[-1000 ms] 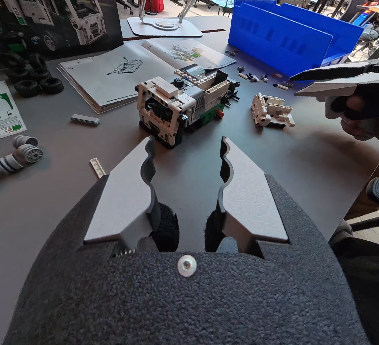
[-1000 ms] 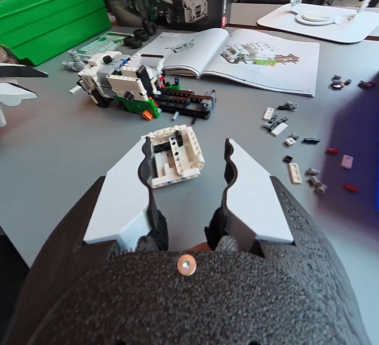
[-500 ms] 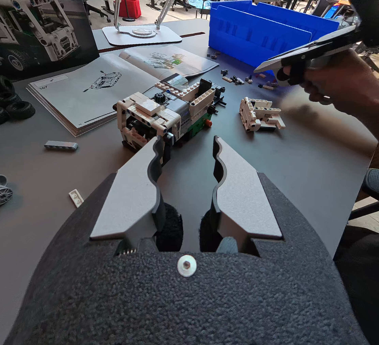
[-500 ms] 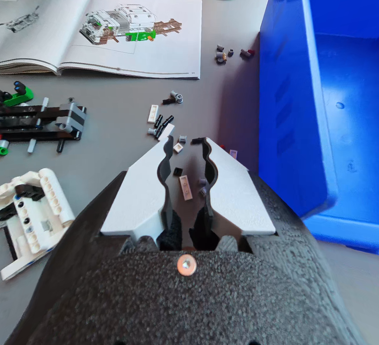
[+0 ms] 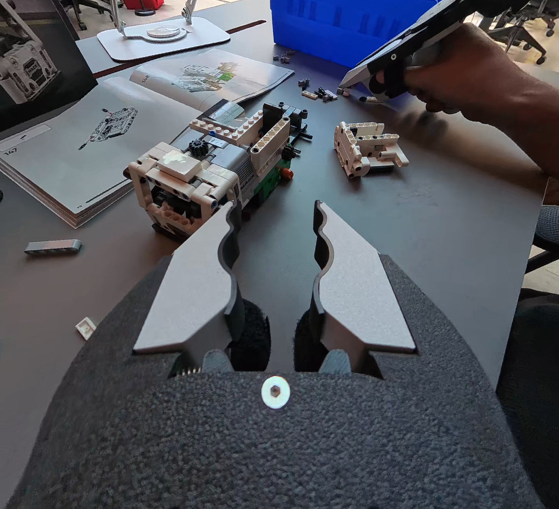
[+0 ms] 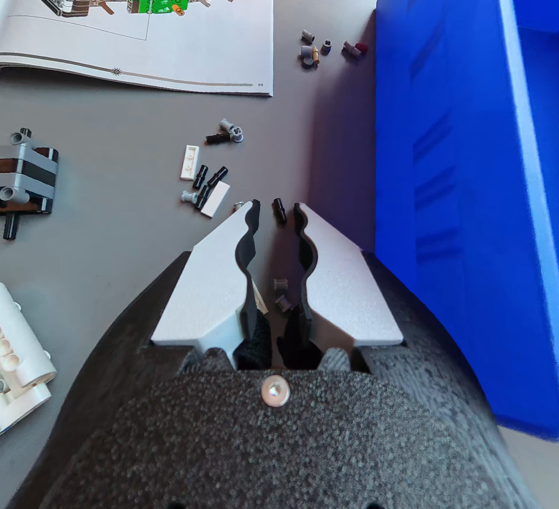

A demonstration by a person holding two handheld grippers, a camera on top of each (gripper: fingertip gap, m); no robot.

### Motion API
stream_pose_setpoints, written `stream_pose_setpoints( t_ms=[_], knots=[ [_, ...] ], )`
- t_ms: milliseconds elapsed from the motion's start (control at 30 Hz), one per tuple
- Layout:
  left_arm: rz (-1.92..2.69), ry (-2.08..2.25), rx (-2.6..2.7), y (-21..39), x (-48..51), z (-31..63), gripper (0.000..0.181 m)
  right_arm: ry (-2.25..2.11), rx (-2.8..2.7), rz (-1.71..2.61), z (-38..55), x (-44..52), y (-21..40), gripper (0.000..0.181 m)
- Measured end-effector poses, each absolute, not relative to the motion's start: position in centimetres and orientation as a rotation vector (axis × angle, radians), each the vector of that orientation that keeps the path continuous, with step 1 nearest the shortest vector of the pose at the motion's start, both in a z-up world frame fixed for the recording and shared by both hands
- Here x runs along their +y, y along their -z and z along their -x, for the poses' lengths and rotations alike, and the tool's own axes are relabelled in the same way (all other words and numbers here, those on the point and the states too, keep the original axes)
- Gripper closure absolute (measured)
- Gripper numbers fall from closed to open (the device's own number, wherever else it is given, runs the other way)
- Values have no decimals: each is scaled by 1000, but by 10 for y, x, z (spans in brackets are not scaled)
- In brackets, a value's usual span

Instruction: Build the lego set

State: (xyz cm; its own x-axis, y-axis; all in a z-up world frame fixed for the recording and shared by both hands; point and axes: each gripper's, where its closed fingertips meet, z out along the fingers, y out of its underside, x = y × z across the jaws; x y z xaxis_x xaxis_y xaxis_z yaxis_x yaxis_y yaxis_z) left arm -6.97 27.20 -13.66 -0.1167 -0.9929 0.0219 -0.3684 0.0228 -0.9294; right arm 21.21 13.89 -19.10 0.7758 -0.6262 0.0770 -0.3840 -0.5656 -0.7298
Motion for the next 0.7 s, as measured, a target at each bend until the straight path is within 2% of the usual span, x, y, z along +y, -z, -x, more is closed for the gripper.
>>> stream_pose_setpoints(
  t_ms=[33, 167, 300, 400, 467, 533, 700],
  knots=[
    [1420, 1087, 1587, 137, 271, 69, 135, 420, 745, 2241, -211, 139, 191, 161],
    [1413, 1080, 1595, 138, 270, 69, 137, 402, 716, 2253, -207, 143, 192, 177],
    [1410, 1100, 1568, 134, 272, 70, 137, 419, 669, 2274, -201, 143, 188, 177],
    [1411, 1105, 1555, 132, 273, 72, 138, 432, 540, 2224, -177, 142, 155, 176],
    [1421, 1094, 1554, 133, 275, 74, 138, 291, 351, 2219, -137, 146, 139, 177],
    [1428, 1085, 1541, 133, 276, 78, 138, 110, 217, 2305, -95, 136, 150, 177],
    [1445, 1070, 1519, 133, 279, 85, 138, -11, 109, 2448, -45, 100, 176, 177]
  ],
)
